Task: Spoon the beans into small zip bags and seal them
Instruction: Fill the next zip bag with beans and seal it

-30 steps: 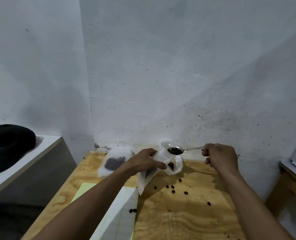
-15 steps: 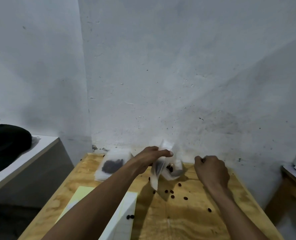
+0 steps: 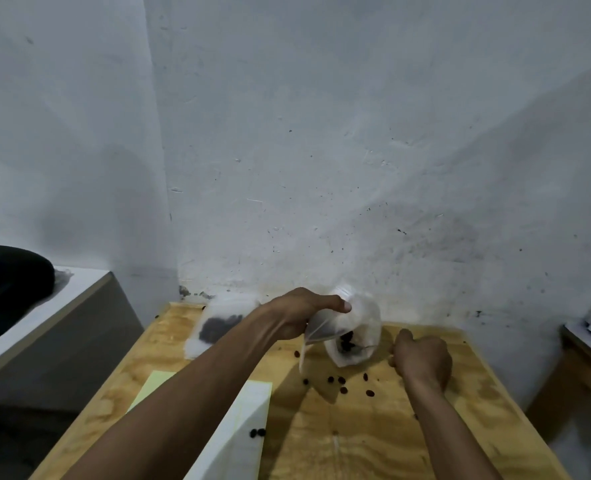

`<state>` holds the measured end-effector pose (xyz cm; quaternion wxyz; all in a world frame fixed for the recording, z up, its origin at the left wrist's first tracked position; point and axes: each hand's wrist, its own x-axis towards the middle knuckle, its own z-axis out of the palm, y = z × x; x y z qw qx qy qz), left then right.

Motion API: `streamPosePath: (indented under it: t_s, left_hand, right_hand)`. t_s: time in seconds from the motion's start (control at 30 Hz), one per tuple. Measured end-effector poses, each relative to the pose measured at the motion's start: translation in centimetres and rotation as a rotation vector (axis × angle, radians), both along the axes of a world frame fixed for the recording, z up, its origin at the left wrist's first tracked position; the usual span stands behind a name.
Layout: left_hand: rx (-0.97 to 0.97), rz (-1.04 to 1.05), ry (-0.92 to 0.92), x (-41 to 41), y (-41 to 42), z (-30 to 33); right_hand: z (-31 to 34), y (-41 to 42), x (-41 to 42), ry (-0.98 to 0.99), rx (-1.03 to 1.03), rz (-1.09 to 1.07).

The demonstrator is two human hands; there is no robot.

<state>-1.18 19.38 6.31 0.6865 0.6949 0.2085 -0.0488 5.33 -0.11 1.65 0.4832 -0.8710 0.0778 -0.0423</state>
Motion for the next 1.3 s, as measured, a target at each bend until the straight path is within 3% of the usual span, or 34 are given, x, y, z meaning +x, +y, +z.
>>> streamPosePath:
  t_s: [0.3, 0.7, 1.0, 1.3]
  left_hand:
    - [-0.114, -0.002, -0.047, -1.4, 1.5, -0.3]
    - [0.278, 0.125, -0.130, -2.1, 1.1, -1.6]
    - [0.477, 0.060, -0.110, -4.3, 1.8, -1.4]
    - [0.508, -0.006, -0.127, -5.2, 0.8, -1.6]
  right_hand:
    - [-0.8, 0.1, -2.0, 0.051, 0.143, -0.040]
    - [0.9, -1.3, -2.8, 0.028, 0.328, 0.079]
    - [5.1, -3.1, -2.1, -0.068, 0.276, 0.119]
    - [7.6, -2.8, -2.5, -0.243, 0.211, 0.307]
